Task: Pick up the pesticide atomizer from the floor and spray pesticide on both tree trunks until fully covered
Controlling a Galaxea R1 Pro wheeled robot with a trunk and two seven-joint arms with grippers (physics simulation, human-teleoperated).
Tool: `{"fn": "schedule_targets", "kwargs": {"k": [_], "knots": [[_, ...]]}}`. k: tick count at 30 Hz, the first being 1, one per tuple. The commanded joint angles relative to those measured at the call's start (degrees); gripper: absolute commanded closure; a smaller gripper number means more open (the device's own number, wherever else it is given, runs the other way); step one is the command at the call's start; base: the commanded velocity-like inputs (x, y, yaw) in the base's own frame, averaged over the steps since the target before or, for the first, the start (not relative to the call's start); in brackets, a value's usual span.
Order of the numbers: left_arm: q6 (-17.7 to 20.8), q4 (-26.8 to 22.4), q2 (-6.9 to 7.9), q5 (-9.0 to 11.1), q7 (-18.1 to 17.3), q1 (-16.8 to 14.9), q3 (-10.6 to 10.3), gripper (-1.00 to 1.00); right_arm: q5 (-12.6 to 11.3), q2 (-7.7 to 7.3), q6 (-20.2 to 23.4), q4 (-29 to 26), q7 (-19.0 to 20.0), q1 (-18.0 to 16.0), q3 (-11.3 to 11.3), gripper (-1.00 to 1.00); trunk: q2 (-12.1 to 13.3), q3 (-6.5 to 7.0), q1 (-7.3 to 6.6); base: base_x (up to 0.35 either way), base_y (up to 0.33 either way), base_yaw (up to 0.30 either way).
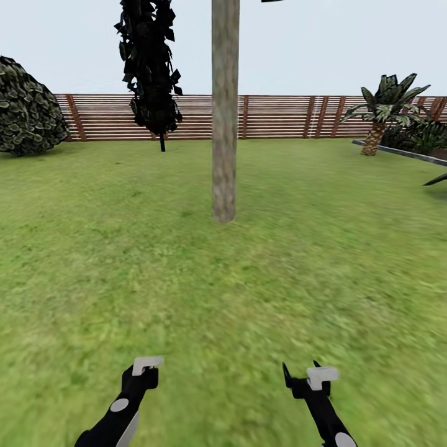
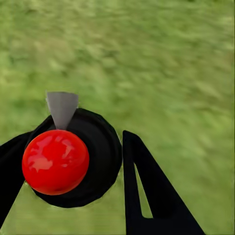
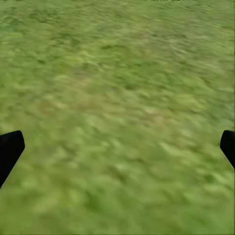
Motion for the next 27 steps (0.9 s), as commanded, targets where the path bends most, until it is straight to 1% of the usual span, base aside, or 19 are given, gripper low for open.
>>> {"fn": "schedule_targets", "kwargs": {"k": [1, 21, 27], "knots": [[0.0, 0.0, 0.00, 0.0, 0.0, 0.0, 0.0, 1.00, 0.0, 0.00, 0.0, 0.0, 0.0, 0.0, 0.0, -1.00, 0.0, 0.00, 0.00, 0.340, 0.097, 0.000], [0.0, 0.0, 0.00, 0.0, 0.0, 0.0, 0.0, 1.00, 0.0, 0.00, 0.0, 0.0, 0.0, 0.0, 0.0, -1.00, 0.0, 0.00, 0.00, 0.340, 0.098, -0.002], [0.0, 0.0, 0.00, 0.0, 0.0, 0.0, 0.0, 1.00, 0.0, 0.00, 0.0, 0.0, 0.1, 0.0, 0.0, -1.00, 0.0, 0.00, 0.00, 0.340, 0.102, -0.195]]}}
